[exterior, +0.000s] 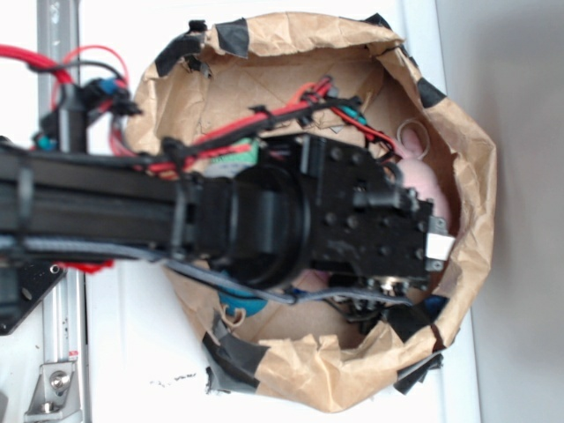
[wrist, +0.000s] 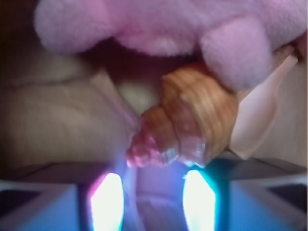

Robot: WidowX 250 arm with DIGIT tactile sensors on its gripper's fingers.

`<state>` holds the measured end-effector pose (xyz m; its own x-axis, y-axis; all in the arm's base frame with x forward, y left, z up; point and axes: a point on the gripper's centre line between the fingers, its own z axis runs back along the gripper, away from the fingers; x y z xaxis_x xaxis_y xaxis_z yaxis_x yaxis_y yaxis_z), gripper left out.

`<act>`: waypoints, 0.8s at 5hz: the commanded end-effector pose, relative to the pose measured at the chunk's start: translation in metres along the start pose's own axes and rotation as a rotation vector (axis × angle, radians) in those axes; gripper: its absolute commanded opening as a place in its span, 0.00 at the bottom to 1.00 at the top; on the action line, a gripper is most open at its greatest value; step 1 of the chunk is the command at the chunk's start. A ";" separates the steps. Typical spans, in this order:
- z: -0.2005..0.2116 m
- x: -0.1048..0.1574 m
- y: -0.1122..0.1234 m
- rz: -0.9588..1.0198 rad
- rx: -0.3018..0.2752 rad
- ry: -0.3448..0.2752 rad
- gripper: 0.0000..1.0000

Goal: Grab the shell.

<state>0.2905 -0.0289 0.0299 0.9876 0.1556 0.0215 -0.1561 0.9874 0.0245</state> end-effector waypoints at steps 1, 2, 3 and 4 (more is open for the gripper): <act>0.081 0.004 0.029 0.025 -0.059 -0.094 0.00; 0.115 0.002 0.039 0.069 -0.044 -0.165 0.00; 0.114 -0.002 0.042 0.231 -0.108 -0.199 1.00; 0.081 -0.008 0.034 0.463 -0.115 -0.248 1.00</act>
<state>0.2807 0.0013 0.1012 0.7891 0.5860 0.1844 -0.5755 0.8101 -0.1117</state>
